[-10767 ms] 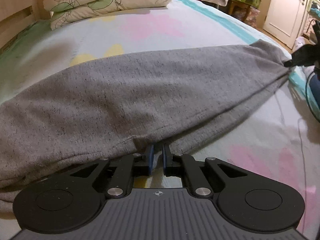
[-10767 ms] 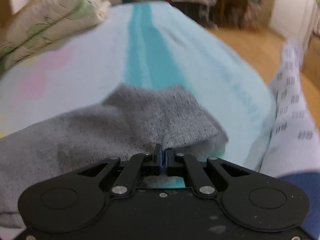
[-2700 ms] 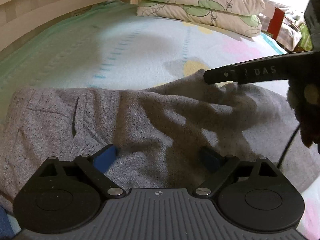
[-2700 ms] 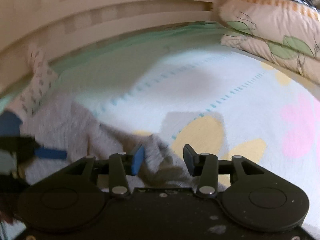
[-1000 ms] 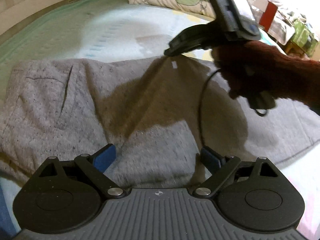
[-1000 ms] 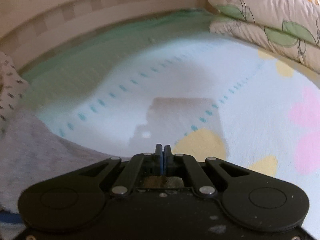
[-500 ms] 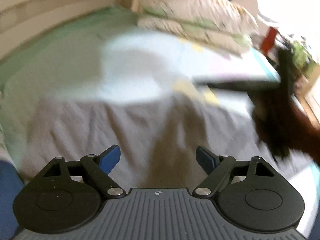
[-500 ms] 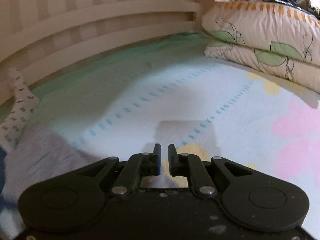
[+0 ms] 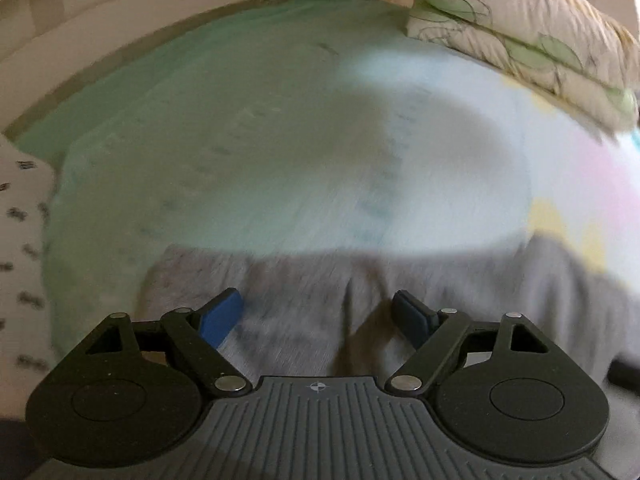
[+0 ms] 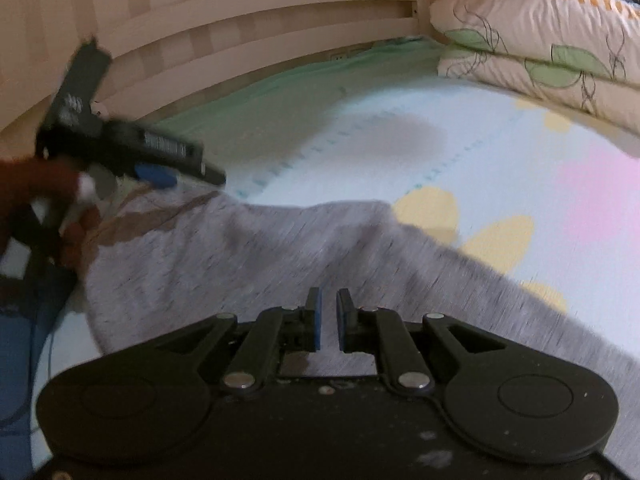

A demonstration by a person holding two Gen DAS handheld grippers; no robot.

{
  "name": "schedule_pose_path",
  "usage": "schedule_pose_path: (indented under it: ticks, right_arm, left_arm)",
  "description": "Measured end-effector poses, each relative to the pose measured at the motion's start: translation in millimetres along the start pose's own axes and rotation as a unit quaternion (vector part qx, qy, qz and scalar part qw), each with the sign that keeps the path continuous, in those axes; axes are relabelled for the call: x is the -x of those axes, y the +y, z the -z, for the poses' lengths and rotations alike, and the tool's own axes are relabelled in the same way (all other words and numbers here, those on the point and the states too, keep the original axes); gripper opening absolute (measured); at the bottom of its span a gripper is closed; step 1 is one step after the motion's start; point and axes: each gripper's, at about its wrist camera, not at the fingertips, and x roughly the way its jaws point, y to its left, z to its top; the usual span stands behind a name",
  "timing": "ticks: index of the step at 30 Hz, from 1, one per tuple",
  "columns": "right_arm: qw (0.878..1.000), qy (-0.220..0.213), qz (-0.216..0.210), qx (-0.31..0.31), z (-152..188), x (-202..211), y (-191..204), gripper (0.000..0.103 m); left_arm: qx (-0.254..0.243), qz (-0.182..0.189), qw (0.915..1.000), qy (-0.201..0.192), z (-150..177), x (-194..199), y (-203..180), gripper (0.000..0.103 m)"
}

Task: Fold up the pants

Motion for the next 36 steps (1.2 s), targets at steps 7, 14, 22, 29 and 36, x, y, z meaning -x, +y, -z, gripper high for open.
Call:
schedule_pose_path:
  ticks: [7,14,22,29,36]
  right_arm:
    - [1.0,-0.007,-0.006,0.018,14.3,17.4,13.4,0.013]
    - [0.993,0.059,-0.073,0.073,65.6,15.6,61.9,0.013]
    - [0.995,-0.02,-0.033,0.089,74.6,48.5,88.5,0.014]
    - [0.997,0.024,0.044,0.054,85.2,43.4,57.9,0.02]
    - [0.999,0.023,0.023,0.037,106.7,71.1,37.9,0.02]
  left_arm:
    - [0.067,-0.046,0.9966,0.013,13.6,8.9,38.3,0.082]
    - [0.058,-0.054,0.9968,0.012,12.1,29.6,30.8,0.081]
    - [-0.049,0.026,0.9979,-0.033,41.1,80.0,-46.6,0.081]
    - [-0.104,-0.004,0.9942,-0.028,72.6,81.3,-68.0,0.082]
    - [0.023,-0.069,0.9946,-0.075,45.9,103.3,-5.0,0.081]
